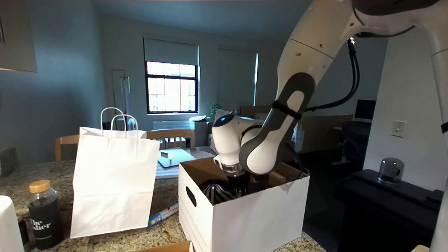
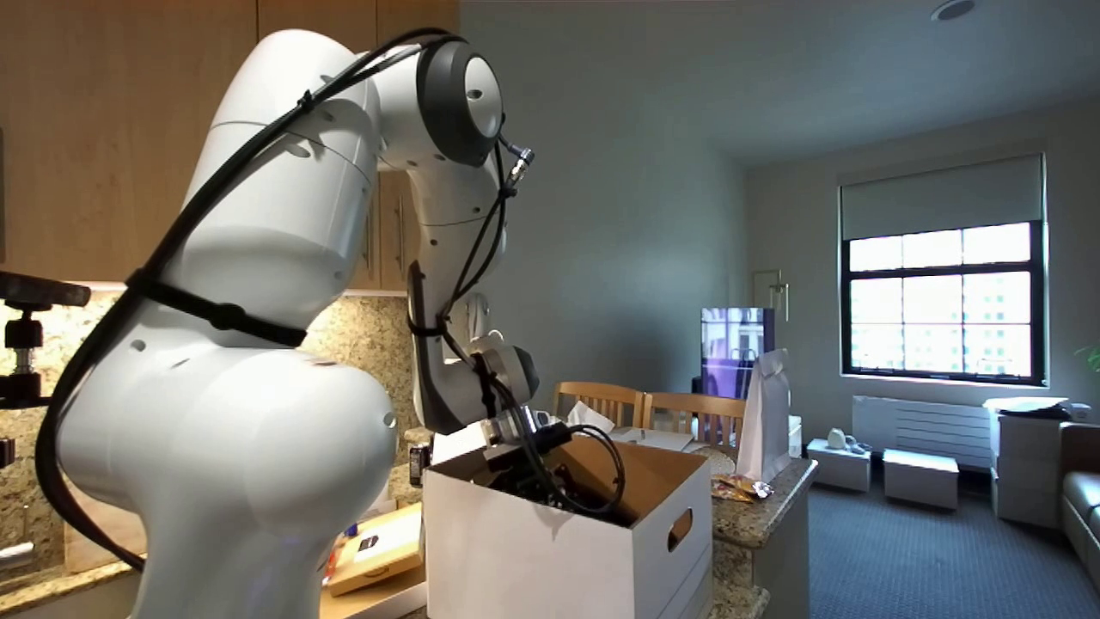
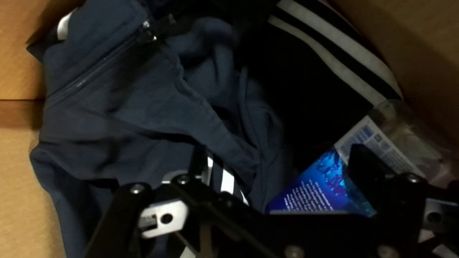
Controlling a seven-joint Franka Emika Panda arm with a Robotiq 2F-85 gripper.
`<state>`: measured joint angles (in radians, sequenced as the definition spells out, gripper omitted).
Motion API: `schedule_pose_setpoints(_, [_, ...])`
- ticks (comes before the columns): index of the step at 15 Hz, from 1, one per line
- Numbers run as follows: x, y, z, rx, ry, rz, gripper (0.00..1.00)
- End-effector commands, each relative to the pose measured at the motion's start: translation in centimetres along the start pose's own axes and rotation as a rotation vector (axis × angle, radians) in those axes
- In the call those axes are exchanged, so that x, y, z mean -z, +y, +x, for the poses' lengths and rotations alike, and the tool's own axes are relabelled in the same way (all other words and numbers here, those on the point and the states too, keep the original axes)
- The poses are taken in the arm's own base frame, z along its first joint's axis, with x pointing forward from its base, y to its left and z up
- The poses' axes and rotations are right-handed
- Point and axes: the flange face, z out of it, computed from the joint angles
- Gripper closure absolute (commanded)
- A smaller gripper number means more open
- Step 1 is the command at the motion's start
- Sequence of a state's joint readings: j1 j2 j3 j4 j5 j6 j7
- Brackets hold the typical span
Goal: Remove three bottles from the box
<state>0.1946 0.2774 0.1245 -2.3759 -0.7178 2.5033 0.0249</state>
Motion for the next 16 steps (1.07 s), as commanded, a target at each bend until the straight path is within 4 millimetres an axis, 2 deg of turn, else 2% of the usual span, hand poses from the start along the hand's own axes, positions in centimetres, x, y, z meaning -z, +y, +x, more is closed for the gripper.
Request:
schedule_pose_setpoints(1, [0.9,-1.2,-0.3,-0.036,0.046,0.01,0.0])
schedule_pose_setpoints(7, [1.4,-2.1,-0.5,-0.078,0.099,0.024,0.0])
schedule_pose_setpoints(16, [1.3,-6.2,-2.9,-0.246,0.252,0.112,0.0])
